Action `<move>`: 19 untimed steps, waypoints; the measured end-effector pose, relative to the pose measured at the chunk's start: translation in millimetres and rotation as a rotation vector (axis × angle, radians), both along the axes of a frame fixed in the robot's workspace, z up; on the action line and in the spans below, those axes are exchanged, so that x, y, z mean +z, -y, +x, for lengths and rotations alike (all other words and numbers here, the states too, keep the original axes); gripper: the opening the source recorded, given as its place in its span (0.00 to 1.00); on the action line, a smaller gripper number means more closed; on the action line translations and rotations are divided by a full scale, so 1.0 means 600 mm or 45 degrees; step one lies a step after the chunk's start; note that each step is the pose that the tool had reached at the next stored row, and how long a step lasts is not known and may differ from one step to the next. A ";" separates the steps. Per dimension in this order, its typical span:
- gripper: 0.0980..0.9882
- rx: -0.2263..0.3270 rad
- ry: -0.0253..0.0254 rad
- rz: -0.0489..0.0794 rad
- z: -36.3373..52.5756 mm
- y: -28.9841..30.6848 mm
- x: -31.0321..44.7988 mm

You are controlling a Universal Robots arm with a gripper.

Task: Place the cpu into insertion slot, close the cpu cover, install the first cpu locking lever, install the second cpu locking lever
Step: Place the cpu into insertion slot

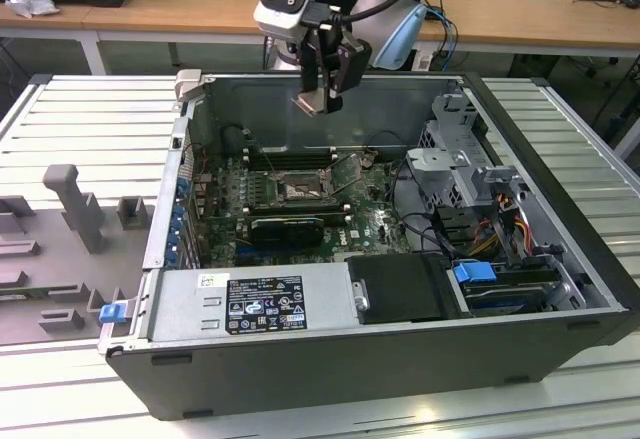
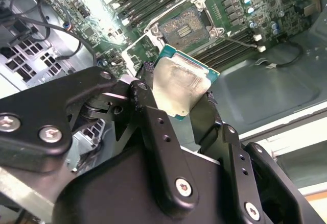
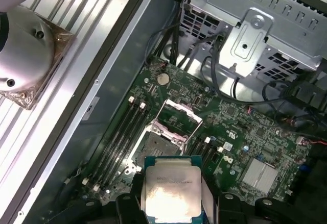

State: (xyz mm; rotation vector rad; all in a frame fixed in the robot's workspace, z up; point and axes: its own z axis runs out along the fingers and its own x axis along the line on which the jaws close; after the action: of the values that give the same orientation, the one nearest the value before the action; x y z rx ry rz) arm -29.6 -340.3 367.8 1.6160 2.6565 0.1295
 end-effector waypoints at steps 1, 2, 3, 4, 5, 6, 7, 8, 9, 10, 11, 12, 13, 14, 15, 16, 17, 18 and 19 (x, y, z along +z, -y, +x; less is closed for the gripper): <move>0.48 -0.027 0.0000 0.000 0.000 0.0000 0.000; 0.48 -0.052 0.0000 0.000 0.000 0.0000 0.000; 0.48 -0.067 0.0000 0.000 0.000 0.0000 -0.001; 0.48 -0.084 0.0000 0.000 0.000 0.0000 -0.001; 0.48 -0.095 -0.0001 0.000 0.000 0.0000 -0.001; 0.48 -0.100 -0.0001 0.000 0.000 0.0000 -0.001; 0.48 -0.102 0.0000 0.000 0.000 0.0000 -0.002; 0.48 -0.103 0.0000 -0.001 0.000 0.0000 -0.003; 0.48 -0.103 0.0000 -0.002 0.000 0.0000 -0.004; 0.48 -0.108 0.0000 -0.004 0.000 0.0000 -0.006; 0.48 -0.142 0.0000 -0.004 0.000 0.0000 -0.007; 0.48 -0.184 -0.0001 -0.004 0.000 0.0000 -0.007; 0.48 -0.200 -0.0002 -0.004 0.000 0.0000 -0.008; 0.48 -0.221 -0.0001 -0.004 0.000 0.0000 -0.008; 0.48 -0.241 -0.0002 -0.004 0.000 0.0000 -0.008; 0.48 -0.252 -0.0002 -0.004 0.000 0.0000 -0.008; 0.48 -0.260 -0.0003 -0.004 0.000 0.0000 -0.008; 0.48 -0.269 -0.0002 -0.004 0.000 0.0000 -0.009; 0.48 -0.273 -0.0003 -0.004 0.000 -0.0001 -0.009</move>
State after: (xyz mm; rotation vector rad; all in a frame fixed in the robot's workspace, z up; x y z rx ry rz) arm -29.5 -340.3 362.2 1.8843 2.4610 0.1189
